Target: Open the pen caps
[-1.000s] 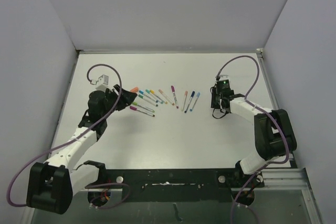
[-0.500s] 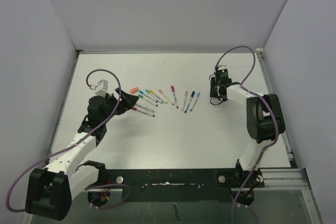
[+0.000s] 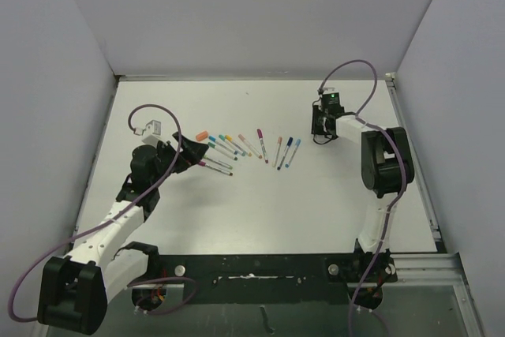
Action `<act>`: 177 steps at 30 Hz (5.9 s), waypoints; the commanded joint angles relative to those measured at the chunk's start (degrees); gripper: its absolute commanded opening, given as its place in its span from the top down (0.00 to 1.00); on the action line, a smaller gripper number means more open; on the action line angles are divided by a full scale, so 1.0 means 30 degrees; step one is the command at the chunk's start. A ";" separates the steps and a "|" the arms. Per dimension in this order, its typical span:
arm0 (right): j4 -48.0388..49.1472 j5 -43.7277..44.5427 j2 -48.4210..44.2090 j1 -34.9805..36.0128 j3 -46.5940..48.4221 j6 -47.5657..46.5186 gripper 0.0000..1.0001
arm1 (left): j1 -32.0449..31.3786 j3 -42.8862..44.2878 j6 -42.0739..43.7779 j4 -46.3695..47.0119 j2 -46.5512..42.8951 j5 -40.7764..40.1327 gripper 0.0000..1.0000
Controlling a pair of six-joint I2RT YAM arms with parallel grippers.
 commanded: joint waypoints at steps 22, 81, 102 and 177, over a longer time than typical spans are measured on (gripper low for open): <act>0.0624 -0.0759 0.0504 -0.0122 0.1796 0.0365 0.41 | -0.0055 0.0129 0.0145 0.1215 -0.0390 -0.0227 0.07; -0.3329 0.4780 -0.3210 0.6233 -0.2219 0.7059 0.34 | 0.0013 -0.0055 0.0203 0.0347 -0.2008 0.0396 0.02; -0.2887 0.3148 -0.3248 0.5267 -0.3797 0.6859 0.54 | -0.0007 -0.0112 0.0198 0.0380 -0.2125 0.0444 0.02; 0.5782 -0.4230 -0.8832 1.2854 -0.6844 -0.2168 1.00 | -0.3958 0.0432 -0.3546 1.1608 0.8679 0.2346 0.38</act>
